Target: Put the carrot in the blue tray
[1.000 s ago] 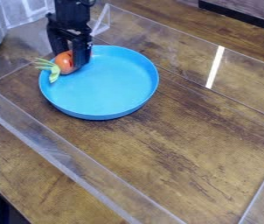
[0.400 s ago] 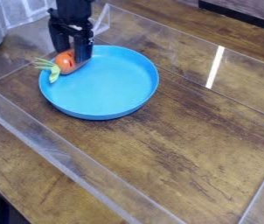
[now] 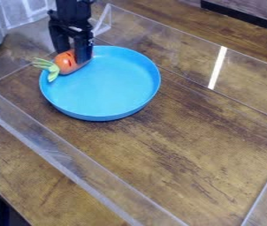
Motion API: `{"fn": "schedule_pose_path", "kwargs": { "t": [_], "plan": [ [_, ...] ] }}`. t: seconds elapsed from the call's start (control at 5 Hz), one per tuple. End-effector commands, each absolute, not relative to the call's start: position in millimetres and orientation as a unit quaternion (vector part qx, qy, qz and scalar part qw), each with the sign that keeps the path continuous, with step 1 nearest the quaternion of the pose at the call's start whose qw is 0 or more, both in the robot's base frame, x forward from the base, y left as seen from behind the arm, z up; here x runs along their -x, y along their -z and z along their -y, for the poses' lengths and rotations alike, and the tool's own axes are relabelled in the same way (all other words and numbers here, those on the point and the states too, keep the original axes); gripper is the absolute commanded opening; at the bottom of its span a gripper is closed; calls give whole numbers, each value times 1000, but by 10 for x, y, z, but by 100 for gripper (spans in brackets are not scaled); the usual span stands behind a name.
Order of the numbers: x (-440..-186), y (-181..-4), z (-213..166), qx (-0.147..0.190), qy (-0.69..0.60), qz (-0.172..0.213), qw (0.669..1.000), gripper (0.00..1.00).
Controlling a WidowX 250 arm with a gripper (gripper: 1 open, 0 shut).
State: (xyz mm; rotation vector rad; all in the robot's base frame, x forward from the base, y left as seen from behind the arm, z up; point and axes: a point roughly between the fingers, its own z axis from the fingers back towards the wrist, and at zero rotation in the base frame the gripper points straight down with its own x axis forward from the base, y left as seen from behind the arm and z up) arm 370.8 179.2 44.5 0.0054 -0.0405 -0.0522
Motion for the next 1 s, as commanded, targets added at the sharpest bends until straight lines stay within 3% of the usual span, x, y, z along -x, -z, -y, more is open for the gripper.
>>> {"fn": "schedule_pose_path", "kwargs": {
  "t": [0.0,0.2,0.4,0.8],
  "plan": [
    [-3790,-617,-1914,-23,24,50,998,100],
    [-3811,-543,-1933,-25,29,48,998,100],
    [-3821,-489,-1937,-26,32,45,998,0],
    [-3836,-489,-1930,-32,34,44,998,0]
  ]
}}
